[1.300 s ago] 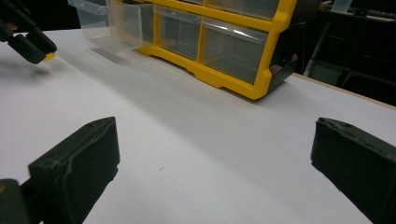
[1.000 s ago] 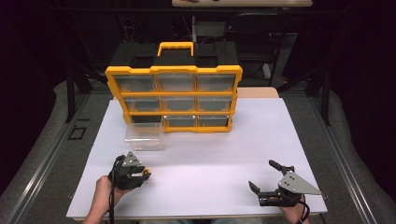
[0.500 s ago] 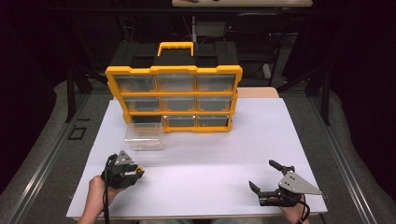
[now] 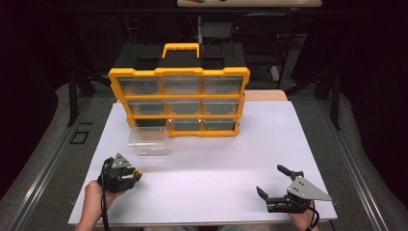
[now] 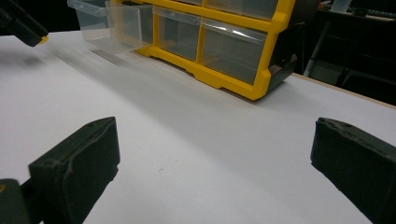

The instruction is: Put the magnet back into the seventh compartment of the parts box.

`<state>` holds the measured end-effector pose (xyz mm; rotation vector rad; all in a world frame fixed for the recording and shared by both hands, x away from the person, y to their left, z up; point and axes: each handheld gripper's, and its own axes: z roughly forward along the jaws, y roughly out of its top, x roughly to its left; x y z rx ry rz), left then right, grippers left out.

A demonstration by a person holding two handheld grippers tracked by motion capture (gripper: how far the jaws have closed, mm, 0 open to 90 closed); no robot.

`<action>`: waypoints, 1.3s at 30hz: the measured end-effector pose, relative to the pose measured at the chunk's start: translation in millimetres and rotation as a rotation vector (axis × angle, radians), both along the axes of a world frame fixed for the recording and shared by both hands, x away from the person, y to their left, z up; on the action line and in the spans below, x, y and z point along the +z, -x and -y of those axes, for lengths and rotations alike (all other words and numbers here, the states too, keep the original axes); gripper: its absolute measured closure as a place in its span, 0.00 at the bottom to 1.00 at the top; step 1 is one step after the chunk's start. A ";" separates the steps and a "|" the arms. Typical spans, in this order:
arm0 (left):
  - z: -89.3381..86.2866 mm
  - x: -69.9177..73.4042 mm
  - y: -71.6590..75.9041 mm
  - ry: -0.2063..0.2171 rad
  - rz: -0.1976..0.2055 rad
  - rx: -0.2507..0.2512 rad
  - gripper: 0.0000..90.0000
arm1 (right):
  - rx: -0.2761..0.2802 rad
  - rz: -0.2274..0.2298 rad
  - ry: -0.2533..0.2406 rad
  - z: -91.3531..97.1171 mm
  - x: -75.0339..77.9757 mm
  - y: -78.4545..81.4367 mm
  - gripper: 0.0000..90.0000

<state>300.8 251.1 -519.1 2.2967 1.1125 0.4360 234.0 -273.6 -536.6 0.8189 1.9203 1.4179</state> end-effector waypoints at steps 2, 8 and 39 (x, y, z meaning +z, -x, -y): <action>-0.9 0.1 -0.3 -0.002 0.001 0.006 0.69 | -0.001 -0.001 0.000 0.0 -0.1 -0.1 0.01; -6.6 0.1 -2.9 -0.002 0.004 0.035 0.69 | -0.003 -0.002 0.001 -0.5 -0.2 -0.2 0.01; -16.7 8.1 -23.0 -0.017 0.042 0.099 0.69 | 0.002 -0.009 0.002 -0.1 -1.7 -1.5 0.01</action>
